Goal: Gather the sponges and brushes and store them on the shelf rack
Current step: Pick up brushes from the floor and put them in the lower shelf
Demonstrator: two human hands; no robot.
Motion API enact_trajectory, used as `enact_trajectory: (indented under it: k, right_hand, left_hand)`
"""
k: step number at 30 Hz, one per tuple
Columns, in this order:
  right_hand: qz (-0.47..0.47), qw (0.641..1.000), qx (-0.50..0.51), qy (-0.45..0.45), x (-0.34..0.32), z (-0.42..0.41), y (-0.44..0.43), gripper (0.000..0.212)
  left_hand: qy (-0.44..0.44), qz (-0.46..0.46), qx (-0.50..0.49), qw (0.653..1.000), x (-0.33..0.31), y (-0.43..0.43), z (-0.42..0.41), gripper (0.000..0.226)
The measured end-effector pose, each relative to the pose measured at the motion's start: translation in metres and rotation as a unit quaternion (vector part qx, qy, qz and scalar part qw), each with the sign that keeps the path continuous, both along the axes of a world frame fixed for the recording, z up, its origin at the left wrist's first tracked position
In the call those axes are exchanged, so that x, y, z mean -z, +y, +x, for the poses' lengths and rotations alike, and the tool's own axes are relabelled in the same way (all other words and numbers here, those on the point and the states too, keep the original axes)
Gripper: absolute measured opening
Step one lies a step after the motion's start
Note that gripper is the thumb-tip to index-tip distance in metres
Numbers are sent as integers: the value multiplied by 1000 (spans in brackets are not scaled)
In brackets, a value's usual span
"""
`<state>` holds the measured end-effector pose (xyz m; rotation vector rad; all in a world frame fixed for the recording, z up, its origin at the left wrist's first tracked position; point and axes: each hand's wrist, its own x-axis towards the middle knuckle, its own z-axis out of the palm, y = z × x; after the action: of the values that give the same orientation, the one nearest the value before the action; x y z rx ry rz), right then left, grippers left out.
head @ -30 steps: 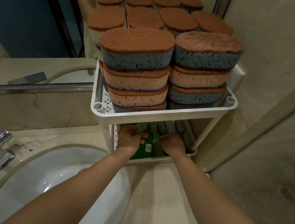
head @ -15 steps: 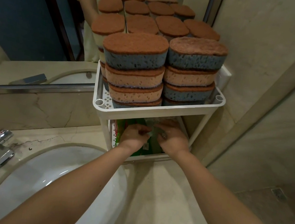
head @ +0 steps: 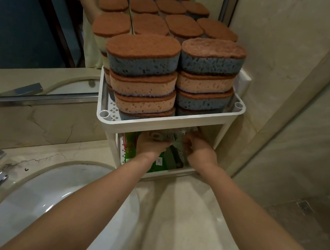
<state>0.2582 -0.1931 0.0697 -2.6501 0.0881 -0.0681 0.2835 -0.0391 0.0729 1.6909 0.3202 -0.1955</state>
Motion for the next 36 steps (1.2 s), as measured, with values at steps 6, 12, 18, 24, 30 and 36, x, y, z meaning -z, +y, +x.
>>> enact_trajectory:
  k: [6,12,18,24,30,36]
  right_hand:
    - [83,990,61,95,17,7,2,25]
    - [79,975,72,197,19,24,0,11]
    - [94,955,78,269,22,35,-2,18]
    - [36,958,52,278,27,35,-2,27]
    - [30,965,70,249,37,34,1,20]
    - [27,975,61,212,36,26,1,23]
  left_hand:
    - [13,-73,28,997,3,-3,7,24]
    - [-12,72,123,990,25,-7,7,33]
    - [3,127,174,977,39,-2,5,37]
    - [9,132,198,971,38,0,6,37]
    - [15,128,191,973,35,-1,8,39]
    - [19,98,158,982,23,2,0,36]
